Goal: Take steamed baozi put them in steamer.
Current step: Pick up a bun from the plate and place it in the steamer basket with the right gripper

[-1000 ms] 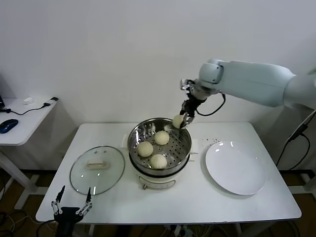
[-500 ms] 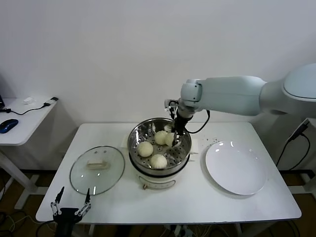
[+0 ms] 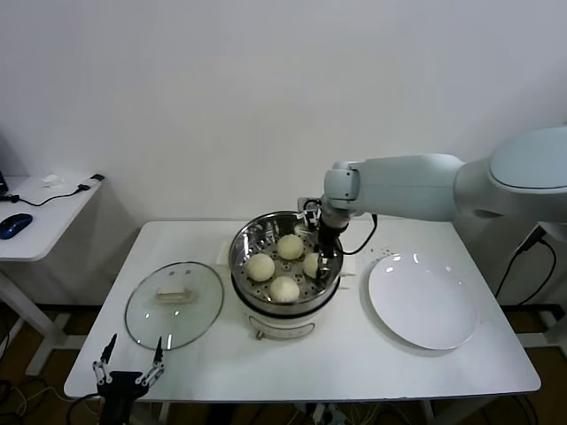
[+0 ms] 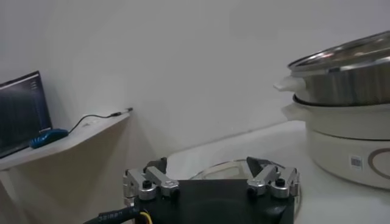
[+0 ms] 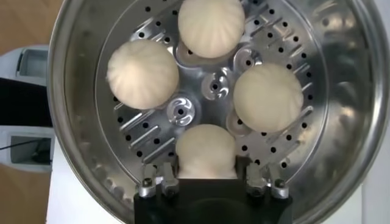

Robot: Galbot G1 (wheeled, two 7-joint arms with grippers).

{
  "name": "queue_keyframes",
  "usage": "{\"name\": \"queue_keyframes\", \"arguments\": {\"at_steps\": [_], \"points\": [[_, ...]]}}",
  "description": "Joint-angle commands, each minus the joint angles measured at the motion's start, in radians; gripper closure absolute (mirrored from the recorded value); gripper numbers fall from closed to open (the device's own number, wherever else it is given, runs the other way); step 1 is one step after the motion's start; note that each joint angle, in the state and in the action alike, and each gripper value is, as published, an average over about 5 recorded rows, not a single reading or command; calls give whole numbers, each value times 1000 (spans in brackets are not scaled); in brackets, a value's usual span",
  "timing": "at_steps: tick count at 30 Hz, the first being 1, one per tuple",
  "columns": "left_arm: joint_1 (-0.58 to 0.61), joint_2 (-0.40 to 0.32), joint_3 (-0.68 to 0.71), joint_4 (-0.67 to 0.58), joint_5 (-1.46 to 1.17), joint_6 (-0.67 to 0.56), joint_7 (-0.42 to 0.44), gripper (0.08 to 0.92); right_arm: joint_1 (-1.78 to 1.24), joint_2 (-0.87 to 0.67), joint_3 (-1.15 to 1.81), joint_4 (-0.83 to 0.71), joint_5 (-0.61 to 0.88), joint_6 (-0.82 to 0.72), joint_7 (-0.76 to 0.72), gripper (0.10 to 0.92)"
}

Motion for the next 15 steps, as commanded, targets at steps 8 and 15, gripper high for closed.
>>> {"name": "queue_keyframes", "arguments": {"at_steps": [8, 15], "points": [[-2, 2, 2, -10, 4, 5, 0, 177, 34, -26, 30, -8, 14, 19, -42, 205], [1, 4, 3, -18, 9, 7, 0, 177, 105, -130, 82, 3, 37, 88, -75, 203]]}}
